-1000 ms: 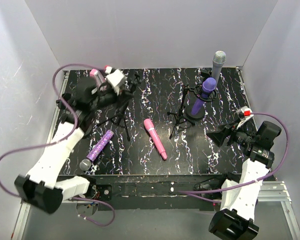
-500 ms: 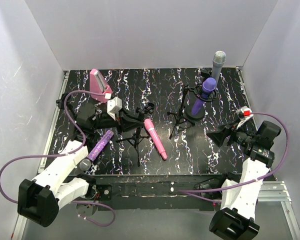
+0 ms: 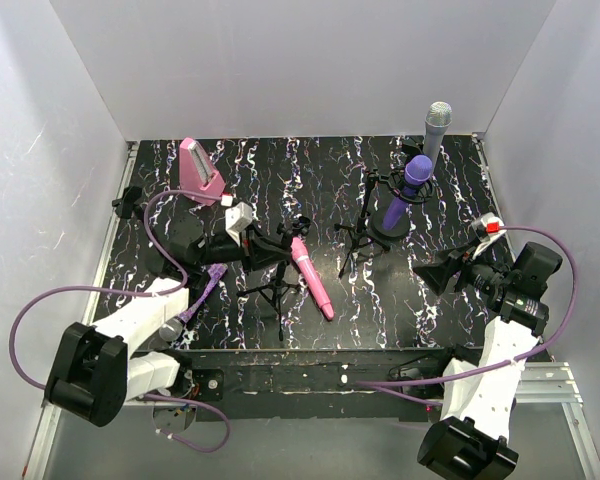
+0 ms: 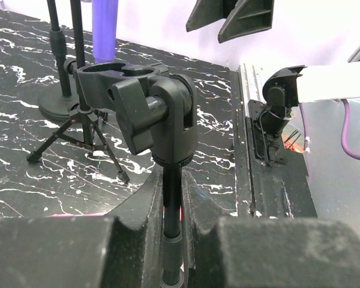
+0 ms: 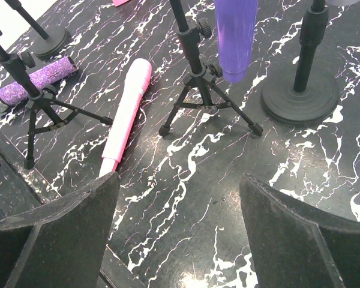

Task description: Attach the microphones to the stand

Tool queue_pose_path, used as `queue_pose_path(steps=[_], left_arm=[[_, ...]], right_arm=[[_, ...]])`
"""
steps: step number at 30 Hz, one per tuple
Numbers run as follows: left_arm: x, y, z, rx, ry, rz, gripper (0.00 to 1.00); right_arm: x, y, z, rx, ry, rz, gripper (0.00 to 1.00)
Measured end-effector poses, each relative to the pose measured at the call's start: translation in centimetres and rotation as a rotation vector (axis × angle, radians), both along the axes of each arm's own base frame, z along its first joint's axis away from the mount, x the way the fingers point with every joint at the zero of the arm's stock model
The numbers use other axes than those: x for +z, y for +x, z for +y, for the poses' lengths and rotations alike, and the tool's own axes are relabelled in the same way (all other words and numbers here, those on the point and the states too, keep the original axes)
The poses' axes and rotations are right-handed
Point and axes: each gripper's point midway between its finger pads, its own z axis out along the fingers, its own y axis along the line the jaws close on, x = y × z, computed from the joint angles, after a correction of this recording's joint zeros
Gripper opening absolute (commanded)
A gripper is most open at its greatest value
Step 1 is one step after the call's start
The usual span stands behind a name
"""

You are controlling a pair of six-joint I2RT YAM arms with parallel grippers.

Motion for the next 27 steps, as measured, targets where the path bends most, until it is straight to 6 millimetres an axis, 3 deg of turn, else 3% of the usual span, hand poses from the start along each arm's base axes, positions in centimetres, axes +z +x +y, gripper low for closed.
queue_pose_path(steps=[2,7,19,23,27], left_arm=[[-0.5,0.2,0.1,0.018,0.012,0.006,0.09],[-0.8,0.5,0.7,0.077,0.046,-0.012,0.13],[-0.8,-0.8,2.5,0.162,0.119,-0.046,0.70],[-0.4,-1.6,3.3,0.192,0.138,-0.056,0.97],[0.6,-2.2,4.6,0.263,0.159,-0.064,0.98]], right_arm=[[0.0,0.0,0.0,0.000,0.000,0.000,0.88],[0.0,0.0,0.0,0.001,-0.001,-0.001,0.88],[-0.1,-0.5,0.4,0.026,0.003,-0.001,0.88],[0.2,-1.2,0.7,0.052,-0.007,0.002,0.88],[1.2,-1.9,1.1,0.097,-0.041,-0.011,0.88]])
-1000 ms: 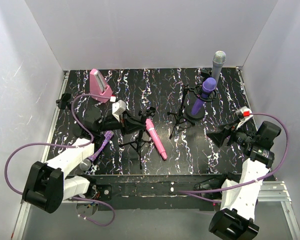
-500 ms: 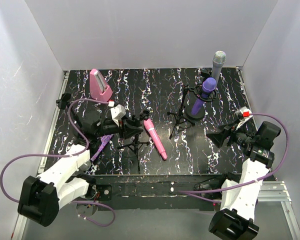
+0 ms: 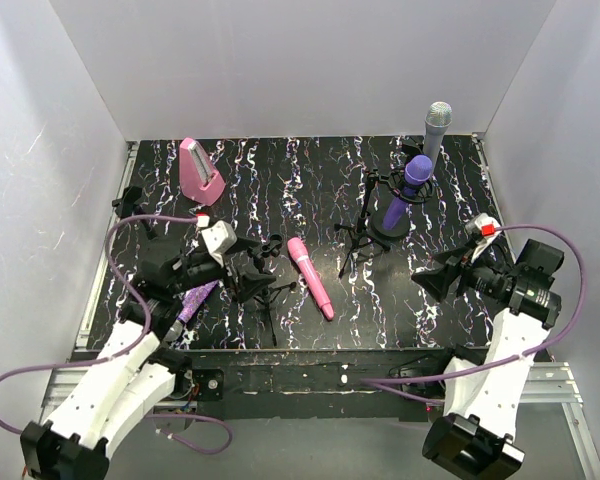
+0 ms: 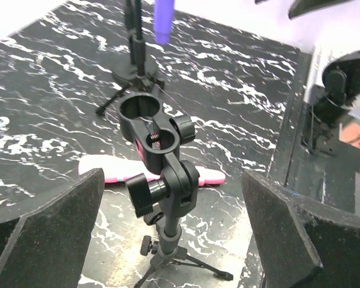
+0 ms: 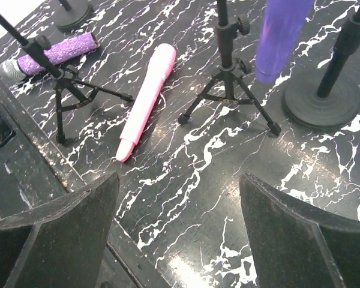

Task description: Attach the microphones to the stand

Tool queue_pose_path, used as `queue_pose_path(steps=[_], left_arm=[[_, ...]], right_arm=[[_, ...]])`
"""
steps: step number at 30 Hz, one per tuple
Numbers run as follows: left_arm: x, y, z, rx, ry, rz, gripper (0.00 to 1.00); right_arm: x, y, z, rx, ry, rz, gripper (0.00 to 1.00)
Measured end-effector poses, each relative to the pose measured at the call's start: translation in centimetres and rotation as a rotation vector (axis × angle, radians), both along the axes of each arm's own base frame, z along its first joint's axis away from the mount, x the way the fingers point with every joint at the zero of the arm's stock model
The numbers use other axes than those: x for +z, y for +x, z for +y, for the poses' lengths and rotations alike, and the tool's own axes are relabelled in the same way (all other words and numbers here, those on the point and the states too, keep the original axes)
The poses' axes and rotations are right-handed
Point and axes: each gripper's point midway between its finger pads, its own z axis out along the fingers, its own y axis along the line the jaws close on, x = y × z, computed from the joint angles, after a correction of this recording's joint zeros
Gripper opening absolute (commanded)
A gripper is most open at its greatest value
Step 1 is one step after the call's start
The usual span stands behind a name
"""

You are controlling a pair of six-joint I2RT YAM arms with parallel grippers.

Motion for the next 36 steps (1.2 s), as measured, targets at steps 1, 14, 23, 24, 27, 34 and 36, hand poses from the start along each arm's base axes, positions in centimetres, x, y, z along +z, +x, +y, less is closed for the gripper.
queue_pose_path(steps=[1,14,23,24,27,34,36], left_arm=[[0.5,-0.1,0.4,0.025,0.003,-0.011,0.98],[10.8,-2.0,5.8,0.363,-0.110,-0.017,0.98],[11.6,-0.2,8.1,0.582,-0.153,0.162,0.98],[11.3,-0.1,8.4,0.604,-0.157,0.182,0.98],[10.7,-0.3,9.3,0.662,-0.180,0.217,0.98],[10.8,-2.0,11.5,0.753,-0.253,0.218,0.98],[10.7,-2.0,11.7,0.763,-0.261,0.220,0.98]], right_arm=[[0.2,-0.2,0.1,0.013,-0.012,-0.002,0.88],[-1.3,-5.6,4.4,0.401,-0.216,0.056,0.87],[-5.2,-8.8,10.4,0.797,-0.476,0.142,0.87],[-5.8,-8.3,11.0,0.798,-0.502,0.156,0.87],[-7.9,-6.9,13.6,0.772,-0.556,0.210,0.87],[-9.9,-1.6,19.6,0.481,-0.472,0.285,0.85],[-10.5,-0.2,20.8,0.398,-0.437,0.302,0.83]])
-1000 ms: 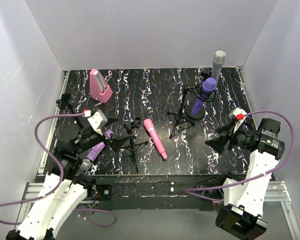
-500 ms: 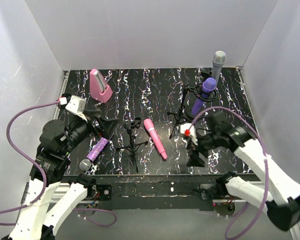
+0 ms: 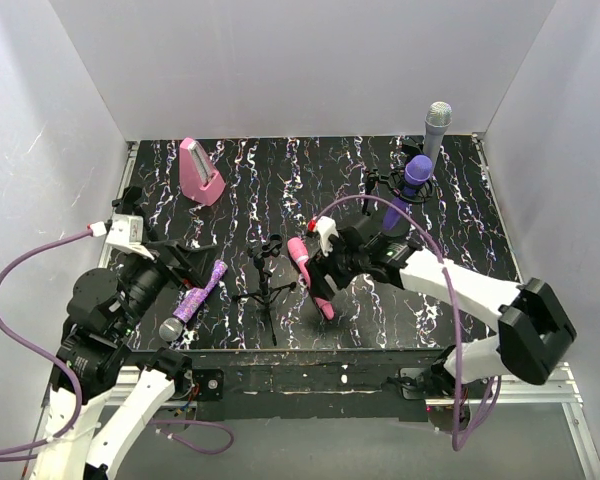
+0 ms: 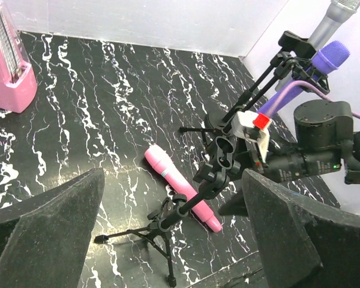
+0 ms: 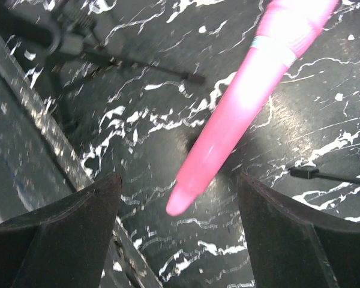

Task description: Attach the microphones to the stand

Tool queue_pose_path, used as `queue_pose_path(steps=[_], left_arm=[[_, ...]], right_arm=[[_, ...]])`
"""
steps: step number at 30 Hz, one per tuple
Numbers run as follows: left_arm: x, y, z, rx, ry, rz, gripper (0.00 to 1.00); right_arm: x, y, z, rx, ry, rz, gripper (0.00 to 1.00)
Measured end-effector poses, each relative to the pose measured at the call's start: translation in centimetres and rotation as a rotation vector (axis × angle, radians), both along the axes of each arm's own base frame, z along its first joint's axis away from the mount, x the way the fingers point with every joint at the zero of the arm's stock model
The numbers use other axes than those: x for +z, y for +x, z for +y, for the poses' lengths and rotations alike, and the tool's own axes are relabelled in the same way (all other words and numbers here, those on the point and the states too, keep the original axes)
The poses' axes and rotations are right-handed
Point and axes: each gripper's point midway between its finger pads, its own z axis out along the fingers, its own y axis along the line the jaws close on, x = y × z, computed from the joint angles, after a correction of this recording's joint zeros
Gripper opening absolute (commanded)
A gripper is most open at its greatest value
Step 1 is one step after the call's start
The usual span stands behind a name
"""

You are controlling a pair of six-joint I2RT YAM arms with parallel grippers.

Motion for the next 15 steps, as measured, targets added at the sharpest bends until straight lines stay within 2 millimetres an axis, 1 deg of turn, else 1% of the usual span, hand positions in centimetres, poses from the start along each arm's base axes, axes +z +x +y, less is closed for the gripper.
queue_pose_path(steps=[3,5,6,9,11,15], left_arm=[[-0.7,0.1,0.0,0.005,0.005,0.022,0.98],[-1.2,0.2,0.0,0.007,0.007,0.035,0.98],[-1.4,0.2,0.0,0.007,0.007,0.039,0.98],[-1.7,0.1,0.0,0.009,0.003,0.045,0.98],[-1.8,0.0,0.1,0.009,0.002,0.045,0.98],[-1.6,-0.3,0.2,0.009,-0.003,0.032,0.98]], right_arm=[[-1.3,1.5,1.1,-0.109,0.004,0.026,0.78],[-2.6,2.1,1.5,-0.163,-0.014,0.052,0.75],[-3.3,2.2,1.6,-0.182,-0.030,0.069,0.72],[-5.4,2.4,1.9,-0.225,-0.076,0.109,0.70],[-6.6,2.4,2.0,-0.240,-0.109,0.121,0.65],[-8.4,2.6,1.9,-0.265,-0.167,0.127,0.63]])
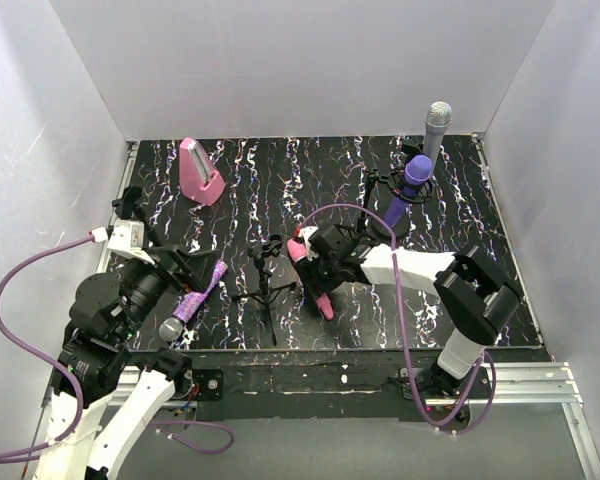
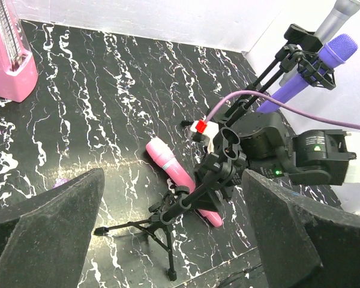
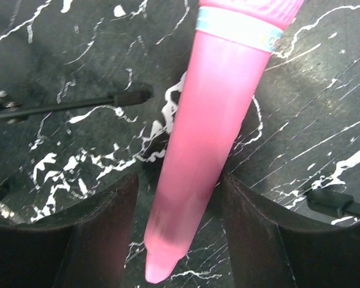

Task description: Attach the microphones to the stand

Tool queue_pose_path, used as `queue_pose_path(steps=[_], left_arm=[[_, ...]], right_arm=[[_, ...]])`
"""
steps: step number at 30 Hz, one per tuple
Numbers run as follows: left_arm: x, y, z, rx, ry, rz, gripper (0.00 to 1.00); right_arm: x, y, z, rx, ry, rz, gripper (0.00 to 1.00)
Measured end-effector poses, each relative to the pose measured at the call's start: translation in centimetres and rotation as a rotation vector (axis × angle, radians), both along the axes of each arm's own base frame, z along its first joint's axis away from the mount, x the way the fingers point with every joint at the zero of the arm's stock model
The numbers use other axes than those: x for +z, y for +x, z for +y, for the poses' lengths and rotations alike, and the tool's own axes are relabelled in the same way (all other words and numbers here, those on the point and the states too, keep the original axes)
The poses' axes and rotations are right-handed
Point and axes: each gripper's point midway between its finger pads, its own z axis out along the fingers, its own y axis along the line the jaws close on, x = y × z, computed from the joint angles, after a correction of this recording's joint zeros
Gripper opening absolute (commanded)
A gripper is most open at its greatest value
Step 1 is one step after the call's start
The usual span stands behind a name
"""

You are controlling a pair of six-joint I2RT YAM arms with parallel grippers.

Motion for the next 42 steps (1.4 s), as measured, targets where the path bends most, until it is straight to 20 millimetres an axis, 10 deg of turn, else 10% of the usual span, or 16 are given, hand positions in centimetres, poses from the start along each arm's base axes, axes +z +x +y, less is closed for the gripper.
queue_pose_path(steps=[5,20,24,27,33,42], left_arm=[[0.1,-0.1,0.0,0.000,-0.006,-0.005,0.98],[0.8,-0.7,-1.9,-0.103,-0.057,0.002,0.98],[1.4,0.0,-3.0,-0.136,-0.094,0.035,0.98],[3.0,1.2,-4.2,-0.160,-0.146,0.051,0.98],[6.0,3.2,-6.3,-0.216,-0.251,0.039,0.98],[7.6,5.8,-9.5,-0.325,-0.386,0.047,0.98]], right_arm=[[-0.7,1.6,-0.1,-0.046,-0.061,-0.038,0.59],[0.3,3.9,-0.9,-0.079,-0.088,-0.095,0.03],[6.2,5.7,-1.1,-0.105,0.072,-0.098,0.01],[16.2,8.3,-0.4,-0.105,0.300,-0.223,0.01],[29.3,6.8,2.3,0.059,0.577,-0.354,0.01],[33.3,2.6,3.9,0.261,0.710,-0.253,0.01]])
